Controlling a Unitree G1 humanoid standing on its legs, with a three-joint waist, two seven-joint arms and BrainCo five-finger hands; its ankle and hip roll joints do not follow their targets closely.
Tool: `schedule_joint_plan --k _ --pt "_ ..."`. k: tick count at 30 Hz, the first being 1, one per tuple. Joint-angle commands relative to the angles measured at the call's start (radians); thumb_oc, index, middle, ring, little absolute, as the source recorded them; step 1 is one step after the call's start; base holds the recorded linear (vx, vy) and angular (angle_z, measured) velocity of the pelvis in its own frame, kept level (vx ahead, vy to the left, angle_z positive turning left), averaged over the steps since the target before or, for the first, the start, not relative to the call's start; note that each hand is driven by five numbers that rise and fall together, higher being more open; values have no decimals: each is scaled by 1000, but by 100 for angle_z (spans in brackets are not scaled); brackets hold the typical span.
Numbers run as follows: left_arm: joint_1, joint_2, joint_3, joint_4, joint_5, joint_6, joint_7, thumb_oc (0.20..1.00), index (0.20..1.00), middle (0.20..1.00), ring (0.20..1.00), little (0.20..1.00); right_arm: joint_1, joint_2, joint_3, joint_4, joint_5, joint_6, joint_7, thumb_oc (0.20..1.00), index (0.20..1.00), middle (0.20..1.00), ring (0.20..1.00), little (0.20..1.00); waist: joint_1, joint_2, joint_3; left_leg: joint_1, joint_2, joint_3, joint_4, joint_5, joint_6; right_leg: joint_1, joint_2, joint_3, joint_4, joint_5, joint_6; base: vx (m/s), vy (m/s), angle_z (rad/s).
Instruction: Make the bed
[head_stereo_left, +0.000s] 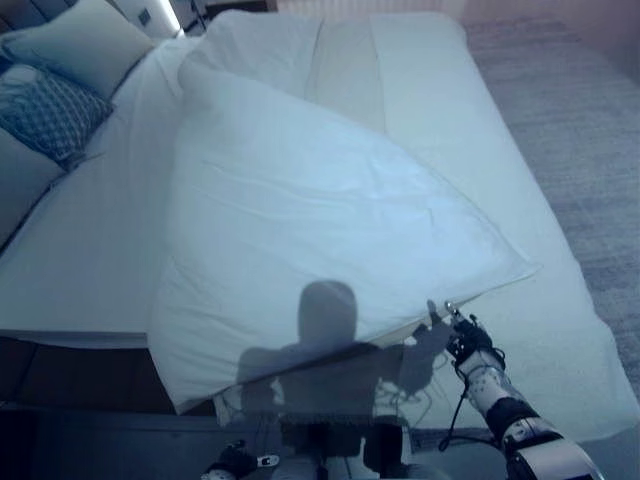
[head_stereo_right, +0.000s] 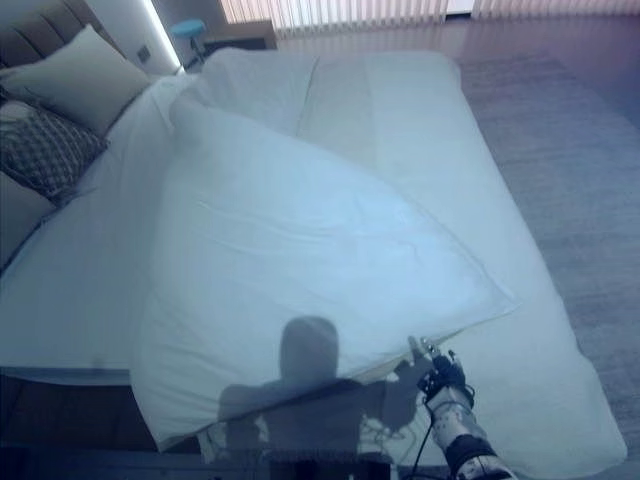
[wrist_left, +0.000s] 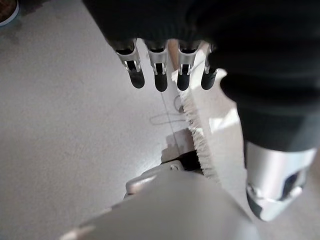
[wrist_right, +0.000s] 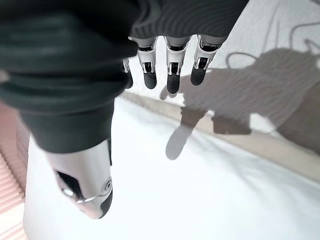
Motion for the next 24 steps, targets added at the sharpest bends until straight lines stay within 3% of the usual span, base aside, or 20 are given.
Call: schedule_joint_plan --k 1,8,16,23,24 --pt "-88 -7 -55 4 -44 -15 20 1000 1000 1000 1000 1000 -108 -46 -26 13 20 -44 -33 1000 1000 1000 1000 1000 22 -33 46 56 -68 48 1 -94 -17 -43 -75 56 3 23 130 43 -23 22" --pt "-105 2 -96 -75 -88 -26 25 1000 1000 1000 1000 1000 -303 -126 -30 140 6 -27 -60 1000 1000 1000 1000 1000 44 -15 99 -18 -68 39 1 -77 -25 -111 -72 50 3 29 130 13 -19 8" --pt "-100 1 -137 -160 -142 -43 48 1000 1000 1000 1000 1000 -558 -279 -44 265 34 -32 -108 1000 1000 1000 1000 1000 78 1 165 -126 -74 15 1 -56 -33 -210 -66 35 3 45 129 -9 -25 9" --pt "-100 9 -173 -234 -146 -50 59 1000 1000 1000 1000 1000 -676 -383 -11 325 10 -11 -131 1000 1000 1000 1000 1000 96 20 189 -176 -80 3 1 -41 -38 -256 -68 20 5 58 131 -16 -10 6" --pt "-103 13 -182 -251 -146 -51 59 1000 1000 1000 1000 1000 -699 -403 8 344 -9 9 -121 928 928 928 928 928 101 23 193 -179 -82 1 1 -45 -39 -259 -67 21 7 54 132 0 0 0"
